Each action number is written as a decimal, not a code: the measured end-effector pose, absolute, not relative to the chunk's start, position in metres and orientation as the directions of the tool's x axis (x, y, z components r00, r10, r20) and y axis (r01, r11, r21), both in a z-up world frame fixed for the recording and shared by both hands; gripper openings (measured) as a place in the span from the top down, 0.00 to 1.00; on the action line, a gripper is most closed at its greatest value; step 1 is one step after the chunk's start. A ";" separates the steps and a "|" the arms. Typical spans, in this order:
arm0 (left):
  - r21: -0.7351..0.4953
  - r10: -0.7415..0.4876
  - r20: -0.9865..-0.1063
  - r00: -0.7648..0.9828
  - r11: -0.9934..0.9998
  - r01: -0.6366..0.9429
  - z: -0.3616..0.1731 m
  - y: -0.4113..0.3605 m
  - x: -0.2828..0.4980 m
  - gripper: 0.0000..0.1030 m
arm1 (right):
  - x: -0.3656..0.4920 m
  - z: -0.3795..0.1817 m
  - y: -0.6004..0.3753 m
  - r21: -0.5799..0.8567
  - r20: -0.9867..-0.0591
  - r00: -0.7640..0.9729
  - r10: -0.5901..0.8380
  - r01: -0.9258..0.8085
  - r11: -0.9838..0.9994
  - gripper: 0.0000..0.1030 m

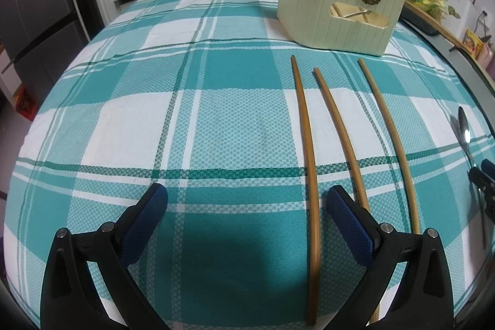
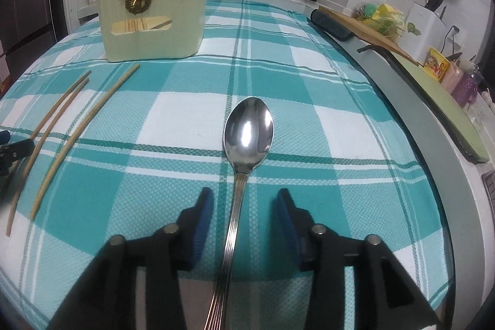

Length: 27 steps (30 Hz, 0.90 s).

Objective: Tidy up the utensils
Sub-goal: 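Grasp the remaining steel spoon by its handle with the right tool, then grasp a bamboo chopstick with the left tool while the right tool holds the spoon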

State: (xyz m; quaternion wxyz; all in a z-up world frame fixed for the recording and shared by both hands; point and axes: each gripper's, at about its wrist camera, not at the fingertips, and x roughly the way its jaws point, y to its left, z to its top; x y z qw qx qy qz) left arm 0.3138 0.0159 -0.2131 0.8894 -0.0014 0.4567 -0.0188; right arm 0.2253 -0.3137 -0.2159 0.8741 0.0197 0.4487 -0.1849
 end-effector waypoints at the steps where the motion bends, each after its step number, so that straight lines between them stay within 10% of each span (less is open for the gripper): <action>1: -0.020 -0.035 -0.812 0.582 0.999 0.032 -0.213 0.016 0.314 0.00 | 0.224 -0.216 -0.314 -0.123 -0.792 0.532 -0.300 0.342 0.932 0.53; 22: -0.005 -0.028 -0.818 0.575 0.999 0.042 -0.213 0.012 0.324 0.02 | 0.213 -0.212 -0.309 -0.074 -0.787 0.556 -0.268 0.346 0.935 0.53; 25: 0.003 -0.050 -0.797 0.601 0.996 0.086 -0.208 0.004 0.320 0.26 | 0.208 -0.212 -0.308 -0.069 -0.788 0.557 -0.263 0.343 0.937 0.52; 27: 0.007 -0.073 -0.785 0.616 0.992 0.126 -0.205 -0.004 0.314 0.64 | 0.205 -0.214 -0.310 -0.058 -0.793 0.555 -0.253 0.345 0.937 0.52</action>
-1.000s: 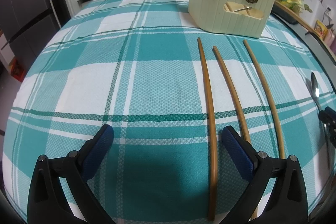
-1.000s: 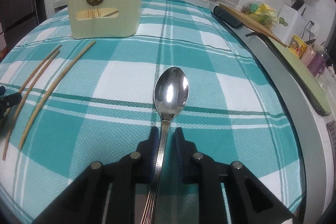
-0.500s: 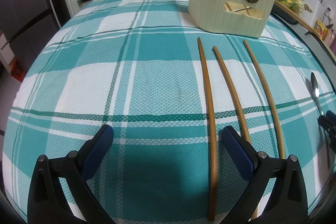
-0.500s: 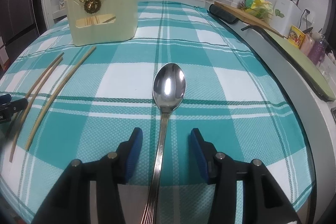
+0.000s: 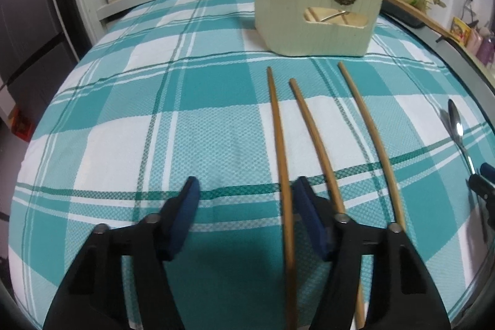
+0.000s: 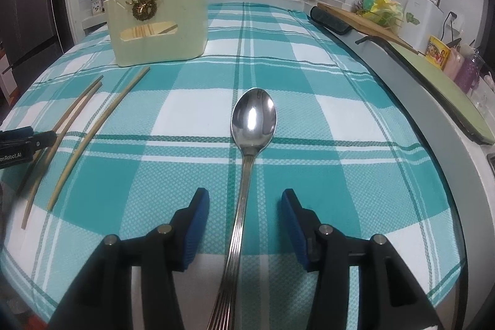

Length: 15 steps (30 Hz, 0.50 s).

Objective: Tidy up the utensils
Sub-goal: 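Grasp a bamboo chopstick with the left tool while the right tool holds the spoon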

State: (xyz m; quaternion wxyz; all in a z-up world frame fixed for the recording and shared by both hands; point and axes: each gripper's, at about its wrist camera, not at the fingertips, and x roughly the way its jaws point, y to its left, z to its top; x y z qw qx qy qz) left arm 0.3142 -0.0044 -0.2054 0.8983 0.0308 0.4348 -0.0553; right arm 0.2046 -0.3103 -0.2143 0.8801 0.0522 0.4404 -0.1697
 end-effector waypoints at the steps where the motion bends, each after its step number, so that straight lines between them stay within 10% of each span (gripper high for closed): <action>1: 0.020 -0.066 -0.780 0.622 0.991 0.130 -0.204 -0.008 0.311 0.74 | 0.203 -0.215 -0.312 -0.053 -0.795 0.553 -0.250 0.347 0.936 0.52; 3: 0.045 -0.041 -0.775 0.631 0.992 0.120 -0.204 -0.012 0.306 0.94 | 0.201 -0.213 -0.315 -0.047 -0.796 0.552 -0.248 0.352 0.935 0.52; 11: -0.059 -0.038 -0.799 0.600 0.998 -0.016 -0.202 0.009 0.256 0.93 | 0.186 -0.206 -0.326 -0.023 -0.799 0.553 -0.236 0.365 0.931 0.52; 13: -0.079 -0.059 -0.804 0.592 0.997 -0.007 -0.201 0.010 0.251 0.81 | 0.181 -0.207 -0.328 -0.017 -0.802 0.550 -0.232 0.367 0.930 0.52; 15: -0.098 -0.083 -0.809 0.581 0.995 0.006 -0.199 0.010 0.253 0.42 | 0.179 -0.209 -0.329 -0.009 -0.803 0.550 -0.227 0.369 0.929 0.52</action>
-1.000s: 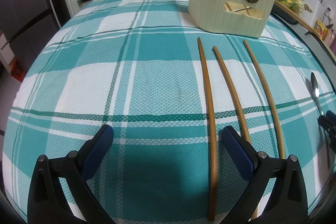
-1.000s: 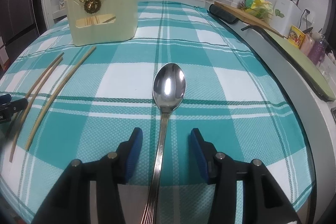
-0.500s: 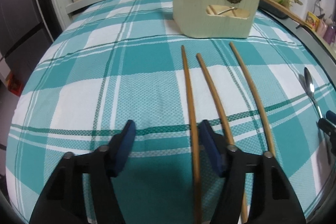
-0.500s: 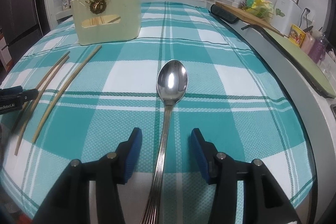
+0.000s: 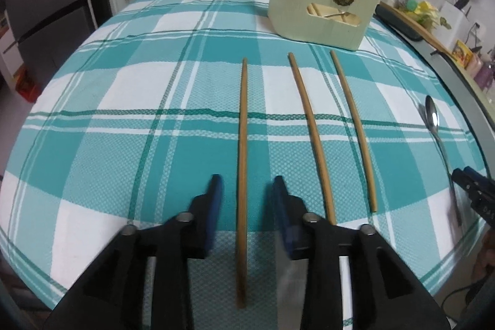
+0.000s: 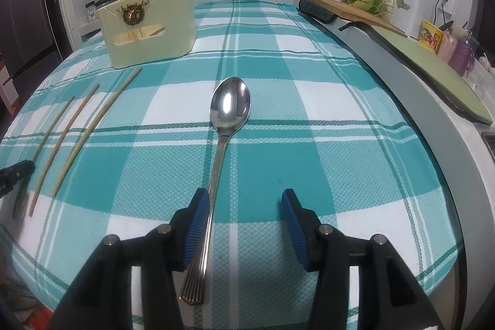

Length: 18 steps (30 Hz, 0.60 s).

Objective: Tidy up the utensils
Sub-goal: 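Grasp a bamboo chopstick with the left tool while the right tool holds the spoon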

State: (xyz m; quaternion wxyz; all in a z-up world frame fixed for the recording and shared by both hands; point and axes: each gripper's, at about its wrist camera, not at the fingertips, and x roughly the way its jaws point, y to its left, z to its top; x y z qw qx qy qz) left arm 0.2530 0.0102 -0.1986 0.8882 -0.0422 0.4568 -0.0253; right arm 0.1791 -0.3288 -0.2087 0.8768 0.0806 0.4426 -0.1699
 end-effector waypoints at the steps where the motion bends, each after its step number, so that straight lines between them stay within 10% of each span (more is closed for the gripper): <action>1: -0.095 -0.085 -0.811 0.578 0.995 0.012 -0.198 0.010 0.254 0.37 | 0.179 -0.210 -0.330 -0.003 -0.806 0.549 -0.222 0.371 0.928 0.52; 18: -0.094 -0.138 -0.872 0.469 0.989 0.116 -0.200 0.038 0.311 0.35 | 0.191 -0.201 -0.345 0.093 -0.816 0.562 -0.139 0.365 0.926 0.51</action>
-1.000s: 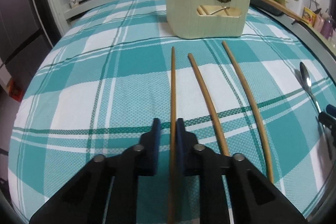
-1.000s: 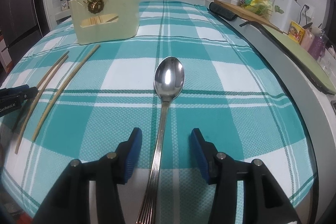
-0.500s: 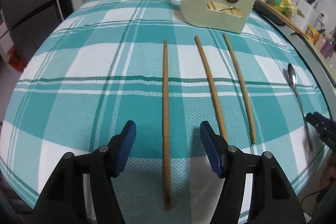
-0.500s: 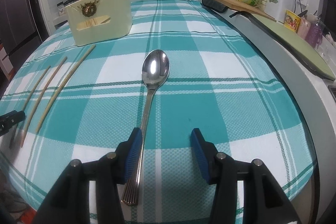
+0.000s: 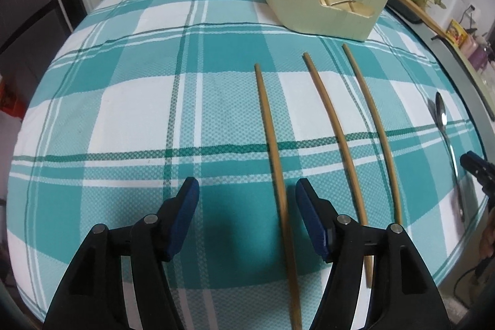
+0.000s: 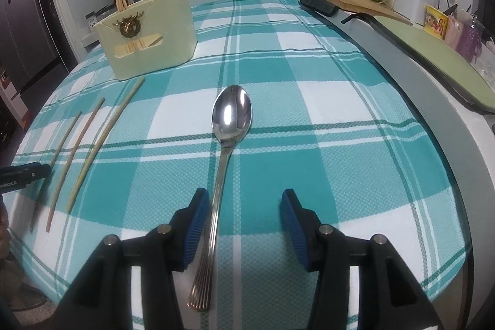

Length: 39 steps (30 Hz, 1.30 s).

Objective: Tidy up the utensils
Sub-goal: 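Grasp a bamboo chopstick with the left tool while the right tool holds the spoon, then carry the spoon and chopstick to the holder and drop them in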

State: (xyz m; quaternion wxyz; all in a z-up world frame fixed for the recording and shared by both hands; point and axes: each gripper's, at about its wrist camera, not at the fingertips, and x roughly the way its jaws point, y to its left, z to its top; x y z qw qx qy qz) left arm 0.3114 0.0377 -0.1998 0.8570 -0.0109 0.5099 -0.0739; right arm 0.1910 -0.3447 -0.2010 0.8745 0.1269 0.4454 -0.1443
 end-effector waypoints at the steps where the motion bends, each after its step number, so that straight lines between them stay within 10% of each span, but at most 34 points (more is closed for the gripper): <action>1: -0.101 -0.145 -0.874 0.465 0.988 0.118 -0.199 0.038 0.315 0.35 | 0.198 -0.202 -0.347 0.098 -0.824 0.553 -0.128 0.362 0.927 0.47; 14: -0.041 -0.101 -0.891 0.443 0.989 0.144 -0.202 0.017 0.365 0.40 | 0.261 -0.219 -0.341 0.003 -0.850 0.501 -0.166 0.319 0.948 0.44; 18: -0.018 -0.088 -0.870 0.485 0.989 0.147 -0.199 0.008 0.373 0.96 | 0.283 -0.220 -0.342 -0.025 -0.839 0.514 -0.177 0.288 0.957 0.43; 20: -0.031 -0.091 -0.864 0.495 0.991 0.127 -0.199 0.008 0.372 0.97 | 0.289 -0.220 -0.346 -0.022 -0.836 0.518 -0.182 0.299 0.954 0.60; 39: -0.163 -0.222 -0.536 0.815 0.974 0.158 -0.069 0.044 0.277 0.96 | 0.204 -0.098 -0.323 0.121 -0.523 0.848 -0.091 0.179 0.976 0.59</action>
